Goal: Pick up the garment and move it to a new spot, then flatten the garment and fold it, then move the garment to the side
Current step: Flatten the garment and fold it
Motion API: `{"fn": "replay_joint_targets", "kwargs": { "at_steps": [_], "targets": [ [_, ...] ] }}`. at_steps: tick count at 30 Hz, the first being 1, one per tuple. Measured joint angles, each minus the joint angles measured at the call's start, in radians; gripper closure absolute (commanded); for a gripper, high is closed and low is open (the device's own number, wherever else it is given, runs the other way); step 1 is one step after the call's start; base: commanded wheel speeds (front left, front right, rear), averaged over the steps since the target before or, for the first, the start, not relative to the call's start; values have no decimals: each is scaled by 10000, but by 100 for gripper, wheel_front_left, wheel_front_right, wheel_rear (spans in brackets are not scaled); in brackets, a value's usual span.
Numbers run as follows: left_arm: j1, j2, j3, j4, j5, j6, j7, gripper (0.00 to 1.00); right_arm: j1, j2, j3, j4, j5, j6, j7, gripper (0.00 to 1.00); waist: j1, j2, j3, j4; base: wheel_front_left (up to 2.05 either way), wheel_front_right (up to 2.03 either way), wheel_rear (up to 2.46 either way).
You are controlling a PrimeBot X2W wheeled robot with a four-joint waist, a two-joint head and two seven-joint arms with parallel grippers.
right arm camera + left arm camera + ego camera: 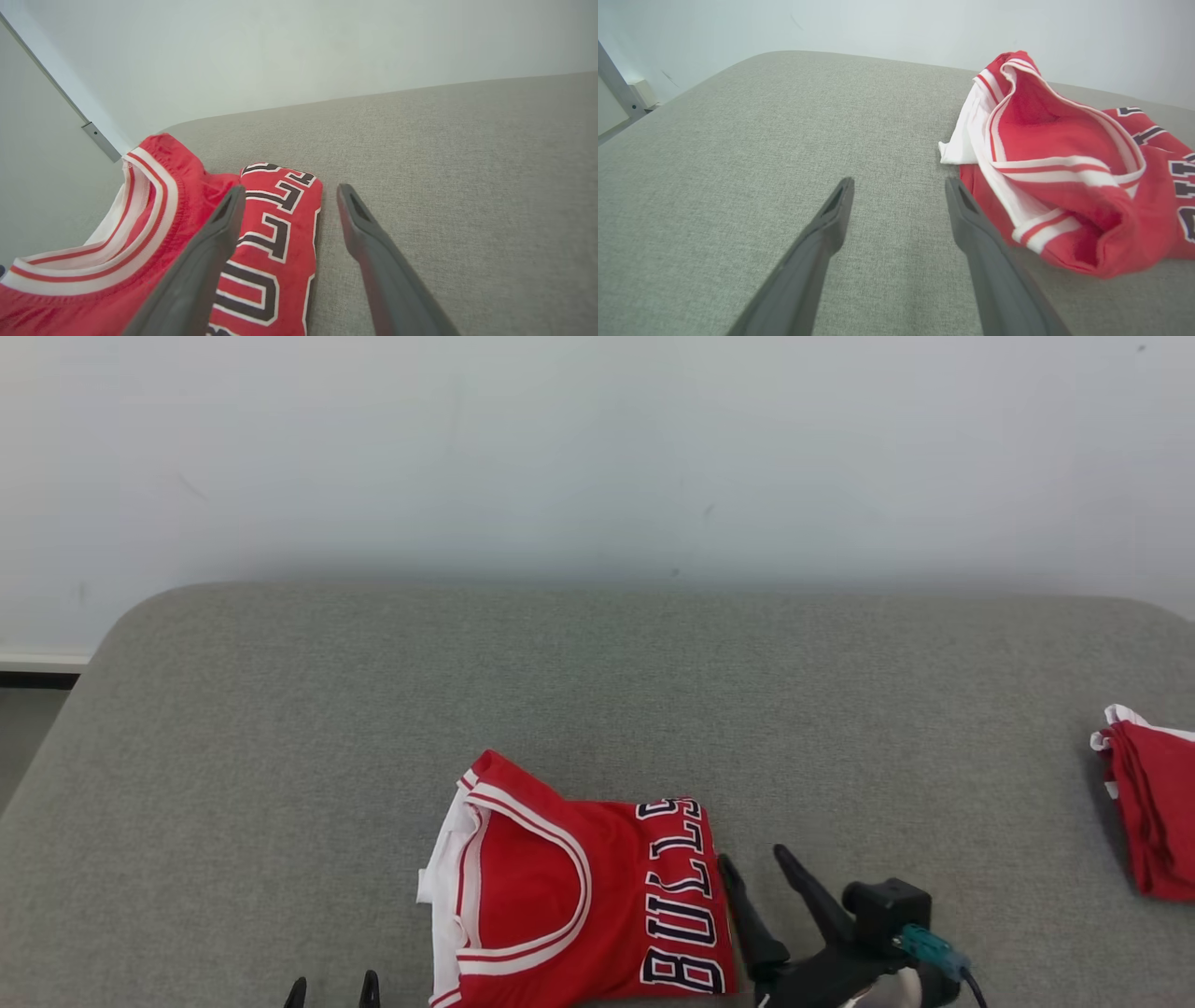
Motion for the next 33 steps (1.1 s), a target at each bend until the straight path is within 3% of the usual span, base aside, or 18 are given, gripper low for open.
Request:
{"fn": "replay_joint_targets", "kwargs": {
  "at_steps": [11, 16, 25, 33],
  "targets": [
    [2, -4, 355, -472, 247, -2, 0, 0, 779, 123, -2675, -779, -1682, 0, 2, 0, 1, 0, 33, -540, 0, 0, 0],
    [33, 0, 474, -606, 301, 0, 0, 0, 1148, 198, -3344, -1093, -2165, 0, 2, 0, 1, 0, 42, -789, 0, 0, 0],
    [175, -2, 558, -828, 495, 40, 0, 0, 1643, 255, -3624, -1396, -2537, 0, 2, 0, 1, 0, -83, -1020, 0, 0, 0],
    [337, 0, 658, -930, 581, -88, 0, 0, 1857, 261, -3400, -1356, -2132, 0, 2, 0, 1, 0, -185, -1035, 0, 0, 0]
  ]
}}
